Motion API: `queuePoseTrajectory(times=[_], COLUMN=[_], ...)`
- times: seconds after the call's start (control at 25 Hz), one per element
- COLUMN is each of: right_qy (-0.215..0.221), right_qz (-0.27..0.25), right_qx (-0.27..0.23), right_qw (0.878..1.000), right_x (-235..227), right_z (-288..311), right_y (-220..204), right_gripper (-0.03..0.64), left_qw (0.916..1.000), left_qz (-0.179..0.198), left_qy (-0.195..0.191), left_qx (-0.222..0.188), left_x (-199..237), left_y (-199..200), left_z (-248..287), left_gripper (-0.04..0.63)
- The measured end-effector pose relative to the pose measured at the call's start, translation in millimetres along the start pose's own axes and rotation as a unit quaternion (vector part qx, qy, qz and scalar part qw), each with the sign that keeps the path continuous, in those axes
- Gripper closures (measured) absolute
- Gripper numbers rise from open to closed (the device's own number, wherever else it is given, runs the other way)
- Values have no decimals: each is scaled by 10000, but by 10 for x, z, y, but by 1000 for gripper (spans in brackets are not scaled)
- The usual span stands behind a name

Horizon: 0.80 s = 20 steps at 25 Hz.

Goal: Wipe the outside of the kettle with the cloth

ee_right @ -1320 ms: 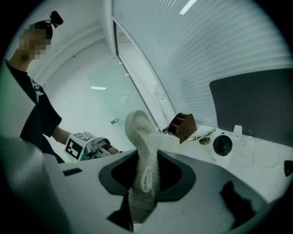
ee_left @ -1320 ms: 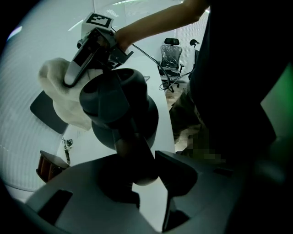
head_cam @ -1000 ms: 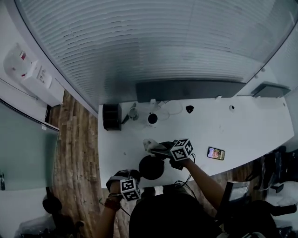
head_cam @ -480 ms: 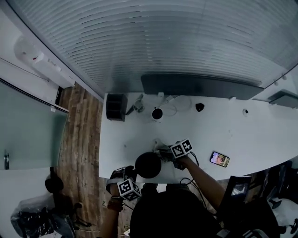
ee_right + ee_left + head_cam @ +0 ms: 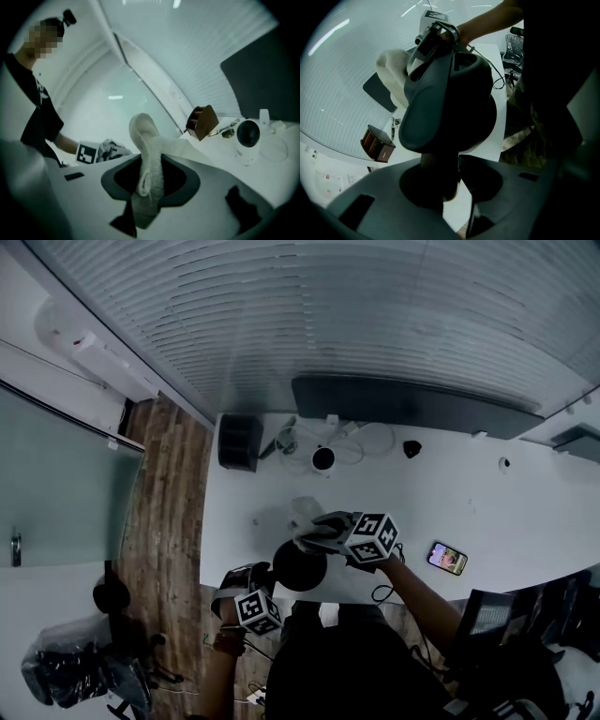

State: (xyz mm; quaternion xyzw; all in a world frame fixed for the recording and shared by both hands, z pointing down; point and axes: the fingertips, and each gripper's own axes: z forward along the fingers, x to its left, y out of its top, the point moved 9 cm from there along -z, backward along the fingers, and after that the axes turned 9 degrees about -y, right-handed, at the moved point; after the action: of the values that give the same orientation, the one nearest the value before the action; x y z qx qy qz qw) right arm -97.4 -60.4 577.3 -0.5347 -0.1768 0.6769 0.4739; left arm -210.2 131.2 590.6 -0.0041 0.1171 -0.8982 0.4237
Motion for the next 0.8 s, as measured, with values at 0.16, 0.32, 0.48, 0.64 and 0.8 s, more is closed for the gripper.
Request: queuePoseTrajectory(times=[0.16, 0.32, 0.48, 0.64, 0.8], right_qy=[93, 141, -107, -549, -705], right_qz=[5, 892, 1872, 2287, 2407], right_qx=[411, 388, 540, 927, 938], right_qw=[9991, 9952, 9808, 9675, 9635], right_x=[-42, -270, -567, -732, -763], right_z=[205, 276, 332, 299, 145], right_y=[-67, -248, -600, -1038, -1201], right_gripper=[517, 517, 517, 517, 517], left_qw=[9999, 9997, 9993, 9982, 9960], left_qz=[141, 214, 354, 586, 874], left_qy=[33, 69, 105, 49, -46], left_qx=[4, 8, -31, 113, 204], left_x=[41, 78, 134, 215, 270], left_y=[10, 10, 22, 82, 103], left_z=[22, 28, 36, 76, 82], left_gripper=[482, 482, 480, 479, 476])
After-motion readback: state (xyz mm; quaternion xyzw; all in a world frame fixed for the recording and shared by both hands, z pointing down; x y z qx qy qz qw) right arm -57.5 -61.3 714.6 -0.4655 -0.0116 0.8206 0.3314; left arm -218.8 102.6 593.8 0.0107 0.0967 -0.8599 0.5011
